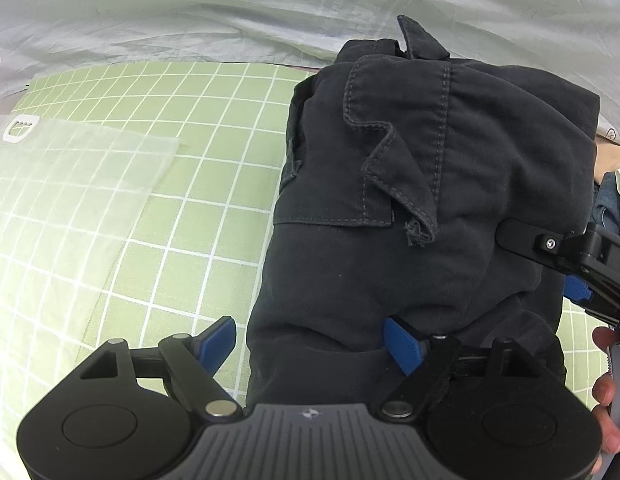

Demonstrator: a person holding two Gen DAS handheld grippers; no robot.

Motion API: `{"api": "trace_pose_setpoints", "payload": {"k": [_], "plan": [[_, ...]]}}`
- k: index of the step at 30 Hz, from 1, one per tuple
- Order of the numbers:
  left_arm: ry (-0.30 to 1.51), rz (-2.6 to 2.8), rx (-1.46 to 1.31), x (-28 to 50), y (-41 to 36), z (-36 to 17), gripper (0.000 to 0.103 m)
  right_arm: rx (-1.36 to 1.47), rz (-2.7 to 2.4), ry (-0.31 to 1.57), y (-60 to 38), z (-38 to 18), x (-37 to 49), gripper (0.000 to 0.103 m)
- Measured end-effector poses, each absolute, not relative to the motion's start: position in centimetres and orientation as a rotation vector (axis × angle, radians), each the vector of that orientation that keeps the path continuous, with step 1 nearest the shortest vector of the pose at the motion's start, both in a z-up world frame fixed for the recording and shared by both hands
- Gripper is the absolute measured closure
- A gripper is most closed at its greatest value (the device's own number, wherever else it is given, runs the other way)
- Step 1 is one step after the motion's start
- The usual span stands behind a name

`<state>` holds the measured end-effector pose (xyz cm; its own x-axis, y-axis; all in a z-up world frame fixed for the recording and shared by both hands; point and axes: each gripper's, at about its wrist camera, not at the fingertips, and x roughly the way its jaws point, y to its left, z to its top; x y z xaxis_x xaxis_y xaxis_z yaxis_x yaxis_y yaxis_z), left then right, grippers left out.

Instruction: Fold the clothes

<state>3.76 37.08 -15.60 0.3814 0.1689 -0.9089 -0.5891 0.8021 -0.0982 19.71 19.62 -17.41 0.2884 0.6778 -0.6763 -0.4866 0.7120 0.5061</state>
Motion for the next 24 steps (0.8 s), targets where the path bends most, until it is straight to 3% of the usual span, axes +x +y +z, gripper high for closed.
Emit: {"api": "trace_pose_setpoints", "payload": {"k": [2,4,6,9,12,19,24], "plan": [[1.08,0.508,-0.44,3.9,36.9,-15.6,0.021,0.223,0.781,1.021,19.4,-17.4,19.7,0.023],[1.083,0.511,-0.428,4.0,36.7,-15.7,0.021,0.25,0.777,1.039,19.0,-17.5,19.8,0.039],[1.086,0.515,-0.411,4.2,36.4,-15.6,0.021,0.308,0.741,1.068,18.1,-17.7,20.0,0.063],[1.085,0.521,-0.39,4.4,36.0,-15.5,0.022,0.354,0.742,1.063,16.9,-17.6,20.1,0.081],[1.082,0.518,-0.365,4.6,35.6,-15.4,0.024,0.39,0.766,1.04,15.8,-17.3,19.8,0.09],[1.088,0.414,-0.349,5.2,33.7,-14.3,0.028,0.526,0.774,1.012,12.3,-16.2,18.9,0.094],[1.139,0.309,-0.283,6.7,30.5,-16.2,0.022,0.44,0.584,1.059,10.9,-19.0,20.0,0.095]]}}
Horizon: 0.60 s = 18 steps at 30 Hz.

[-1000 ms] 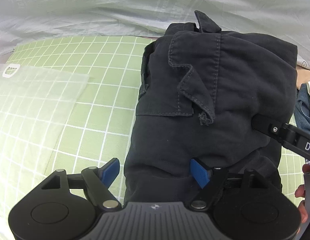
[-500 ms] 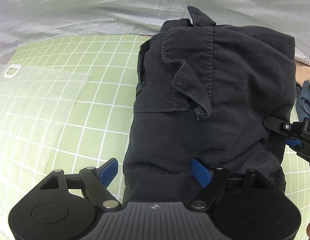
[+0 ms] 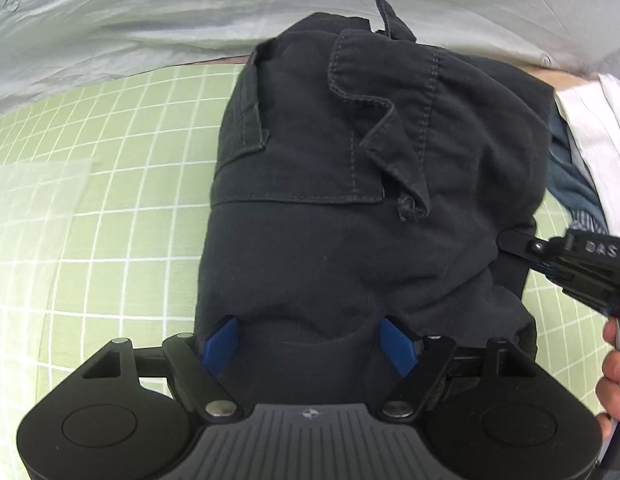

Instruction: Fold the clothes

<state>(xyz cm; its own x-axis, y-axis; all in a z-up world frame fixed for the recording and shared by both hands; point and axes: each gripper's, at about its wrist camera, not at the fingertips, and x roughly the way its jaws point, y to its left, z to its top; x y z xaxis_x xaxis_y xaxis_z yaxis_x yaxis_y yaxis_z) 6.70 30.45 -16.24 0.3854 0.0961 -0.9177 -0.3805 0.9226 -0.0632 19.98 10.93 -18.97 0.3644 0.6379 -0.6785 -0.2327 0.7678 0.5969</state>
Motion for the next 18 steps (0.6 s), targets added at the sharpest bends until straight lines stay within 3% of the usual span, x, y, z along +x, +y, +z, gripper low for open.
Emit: {"api": "trace_pose_setpoints", "payload": {"k": [2,7,11,18], "plan": [[1.148,0.32,-0.173,7.3,28.6,-16.6,0.02,0.392,0.526,1.083,11.1,-19.9,20.4,0.095],[1.173,0.326,-0.225,7.6,29.3,-16.7,0.02,0.186,0.507,1.039,13.2,-18.7,19.7,0.09],[1.162,0.371,-0.279,7.2,30.9,-15.3,0.02,0.132,0.5,0.957,13.5,-17.0,18.9,0.07],[1.033,0.425,-0.345,8.7,34.6,-12.2,0.02,0.13,0.565,0.741,14.2,-12.3,18.2,0.076]]}}
